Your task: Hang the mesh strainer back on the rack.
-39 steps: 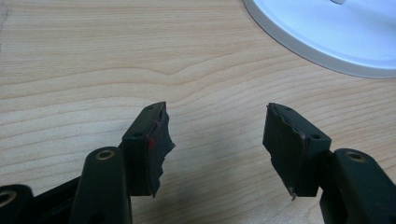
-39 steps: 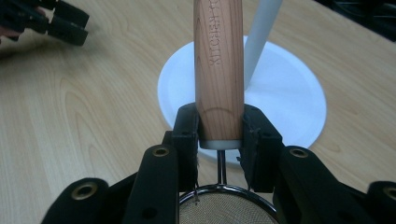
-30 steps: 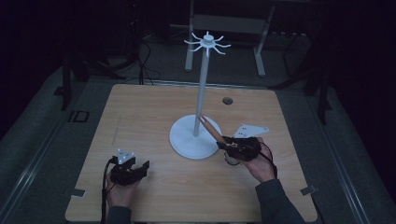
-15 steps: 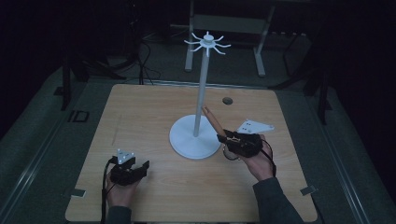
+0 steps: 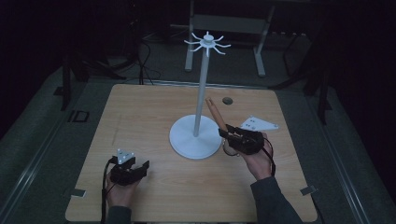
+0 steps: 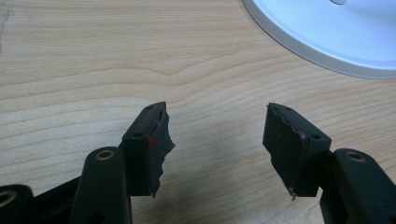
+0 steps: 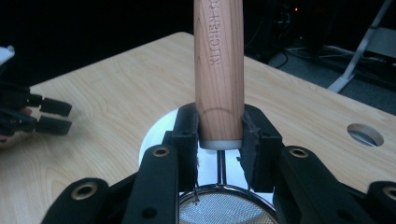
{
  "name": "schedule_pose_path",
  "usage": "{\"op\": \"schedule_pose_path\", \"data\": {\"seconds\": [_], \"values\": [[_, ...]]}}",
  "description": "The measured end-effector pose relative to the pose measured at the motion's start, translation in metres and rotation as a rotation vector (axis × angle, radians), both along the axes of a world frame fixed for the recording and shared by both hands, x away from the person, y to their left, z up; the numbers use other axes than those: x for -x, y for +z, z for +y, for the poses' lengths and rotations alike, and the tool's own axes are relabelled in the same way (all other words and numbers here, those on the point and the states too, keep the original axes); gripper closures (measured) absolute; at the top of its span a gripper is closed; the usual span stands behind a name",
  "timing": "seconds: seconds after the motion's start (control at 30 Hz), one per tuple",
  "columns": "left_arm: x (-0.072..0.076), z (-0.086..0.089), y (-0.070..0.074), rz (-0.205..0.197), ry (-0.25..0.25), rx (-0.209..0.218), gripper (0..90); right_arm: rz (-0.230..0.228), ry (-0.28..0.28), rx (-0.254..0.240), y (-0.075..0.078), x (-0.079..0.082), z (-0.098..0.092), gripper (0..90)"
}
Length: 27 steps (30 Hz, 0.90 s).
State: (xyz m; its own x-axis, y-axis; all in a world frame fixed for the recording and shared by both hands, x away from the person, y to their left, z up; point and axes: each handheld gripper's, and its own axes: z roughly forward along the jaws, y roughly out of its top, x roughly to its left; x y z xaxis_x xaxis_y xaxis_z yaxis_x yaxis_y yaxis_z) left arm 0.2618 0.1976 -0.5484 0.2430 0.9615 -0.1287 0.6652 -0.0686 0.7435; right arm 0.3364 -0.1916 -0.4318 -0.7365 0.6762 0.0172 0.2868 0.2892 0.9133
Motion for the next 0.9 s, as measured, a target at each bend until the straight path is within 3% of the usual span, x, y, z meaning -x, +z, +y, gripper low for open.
{"op": "schedule_pose_path", "data": {"seconds": [0.9], "values": [[0.0, -0.001, 0.0, 0.0, 0.0, -0.001, 40.7, -0.033, -0.074, -0.111, 0.025, -0.001, -0.004, 69.8]]}}
